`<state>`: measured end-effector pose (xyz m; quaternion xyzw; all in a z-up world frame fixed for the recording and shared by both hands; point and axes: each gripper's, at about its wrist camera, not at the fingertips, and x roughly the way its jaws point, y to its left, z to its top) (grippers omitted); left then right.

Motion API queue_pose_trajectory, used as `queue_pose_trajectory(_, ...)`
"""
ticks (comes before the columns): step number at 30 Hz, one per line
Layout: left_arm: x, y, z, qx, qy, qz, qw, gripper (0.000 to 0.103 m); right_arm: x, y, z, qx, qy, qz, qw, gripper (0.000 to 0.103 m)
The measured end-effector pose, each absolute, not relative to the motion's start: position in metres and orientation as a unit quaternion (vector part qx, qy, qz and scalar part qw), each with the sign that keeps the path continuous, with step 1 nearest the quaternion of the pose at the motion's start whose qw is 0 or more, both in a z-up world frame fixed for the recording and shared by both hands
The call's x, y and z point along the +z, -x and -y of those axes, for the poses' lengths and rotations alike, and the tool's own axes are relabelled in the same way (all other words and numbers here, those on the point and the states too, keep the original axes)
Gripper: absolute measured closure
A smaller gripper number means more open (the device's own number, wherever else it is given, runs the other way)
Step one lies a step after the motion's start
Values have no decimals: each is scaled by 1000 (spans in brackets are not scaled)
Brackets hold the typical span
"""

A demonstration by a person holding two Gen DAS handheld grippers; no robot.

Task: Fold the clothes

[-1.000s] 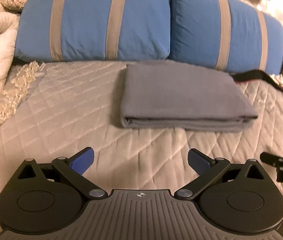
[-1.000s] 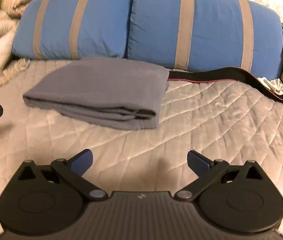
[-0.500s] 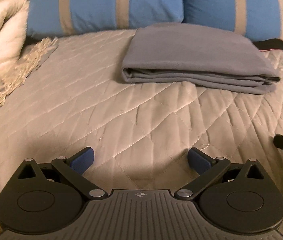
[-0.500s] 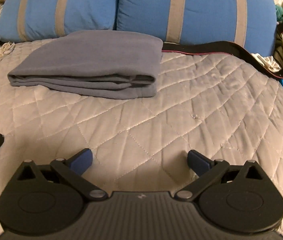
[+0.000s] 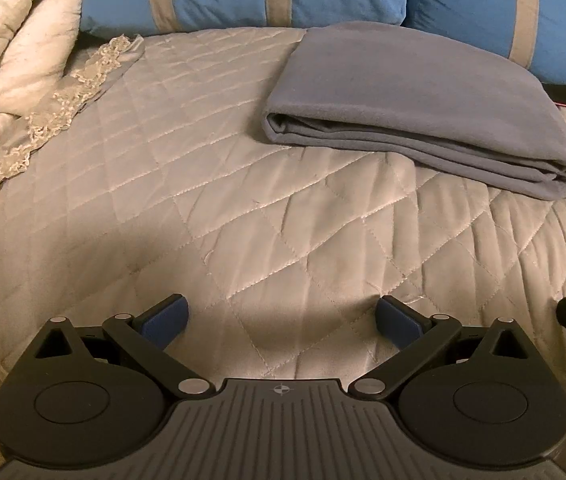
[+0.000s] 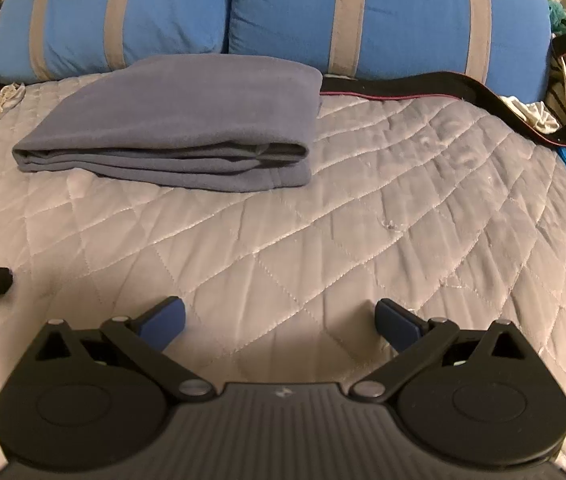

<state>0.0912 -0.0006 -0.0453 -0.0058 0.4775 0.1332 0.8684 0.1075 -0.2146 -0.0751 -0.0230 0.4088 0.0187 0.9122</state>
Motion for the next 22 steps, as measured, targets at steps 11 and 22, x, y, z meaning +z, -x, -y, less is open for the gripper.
queue_pose_trajectory(11, -50, -83, 2, 131, 1, -448, 884, 0, -73, -111, 212, 2, 16, -430, 903, 0)
queue_pose_trajectory(22, -52, -87, 2, 126, -7, -432, 893, 0, -72, -109, 213, 7, 20, -434, 901, 0)
